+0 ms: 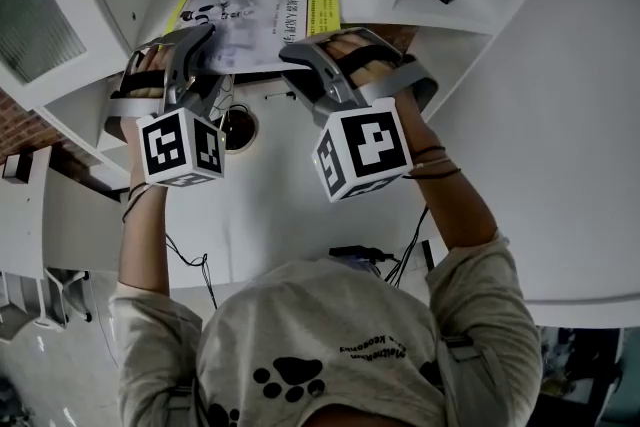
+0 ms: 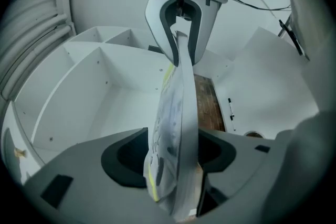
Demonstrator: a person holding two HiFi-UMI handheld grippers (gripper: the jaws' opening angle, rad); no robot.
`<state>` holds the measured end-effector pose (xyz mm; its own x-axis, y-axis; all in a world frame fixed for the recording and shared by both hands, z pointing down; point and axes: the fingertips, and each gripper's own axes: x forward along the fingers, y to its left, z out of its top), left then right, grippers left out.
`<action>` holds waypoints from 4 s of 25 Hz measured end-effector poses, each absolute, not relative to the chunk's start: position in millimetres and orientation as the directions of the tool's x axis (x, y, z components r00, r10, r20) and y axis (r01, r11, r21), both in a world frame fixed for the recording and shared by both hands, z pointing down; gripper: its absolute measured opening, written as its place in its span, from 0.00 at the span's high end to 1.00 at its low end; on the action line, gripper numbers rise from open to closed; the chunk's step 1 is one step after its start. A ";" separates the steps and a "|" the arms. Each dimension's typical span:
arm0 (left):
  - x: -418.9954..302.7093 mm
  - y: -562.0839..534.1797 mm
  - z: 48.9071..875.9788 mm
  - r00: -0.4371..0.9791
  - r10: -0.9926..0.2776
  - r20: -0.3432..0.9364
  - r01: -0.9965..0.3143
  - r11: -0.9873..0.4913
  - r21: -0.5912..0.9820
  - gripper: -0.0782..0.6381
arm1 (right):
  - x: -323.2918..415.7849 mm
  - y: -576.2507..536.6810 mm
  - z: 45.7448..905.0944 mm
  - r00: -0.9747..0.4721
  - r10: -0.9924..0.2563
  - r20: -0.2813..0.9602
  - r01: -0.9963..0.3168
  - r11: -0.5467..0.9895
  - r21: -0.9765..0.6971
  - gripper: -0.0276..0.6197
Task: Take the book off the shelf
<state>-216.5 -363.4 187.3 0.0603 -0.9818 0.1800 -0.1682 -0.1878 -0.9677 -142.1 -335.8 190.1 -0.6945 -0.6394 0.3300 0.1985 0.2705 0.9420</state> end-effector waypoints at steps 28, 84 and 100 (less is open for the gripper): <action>-188.7 -322.2 183.8 -0.072 -0.982 0.175 -0.135 -0.164 -0.977 0.77 | -131.3 -340.3 186.5 -0.593 -0.785 0.177 0.076 0.164 0.983 0.54; -139.2 -108.4 346.1 0.020 -0.929 0.370 -0.230 -0.365 -0.902 0.78 | -80.0 -125.9 344.0 -0.529 -0.789 0.312 0.025 0.353 0.935 0.82; -110.6 -106.9 434.7 0.010 -0.896 0.443 -0.274 -0.429 -0.861 0.78 | -50.7 -126.6 430.2 -0.526 -0.760 0.380 0.046 0.421 0.906 0.82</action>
<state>-110.6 -106.9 434.7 0.0102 -0.8964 0.4431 -0.2735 -0.4287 -0.8610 -50.7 -126.6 430.2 -0.5264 -0.7604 0.3804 0.0463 0.4211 0.9058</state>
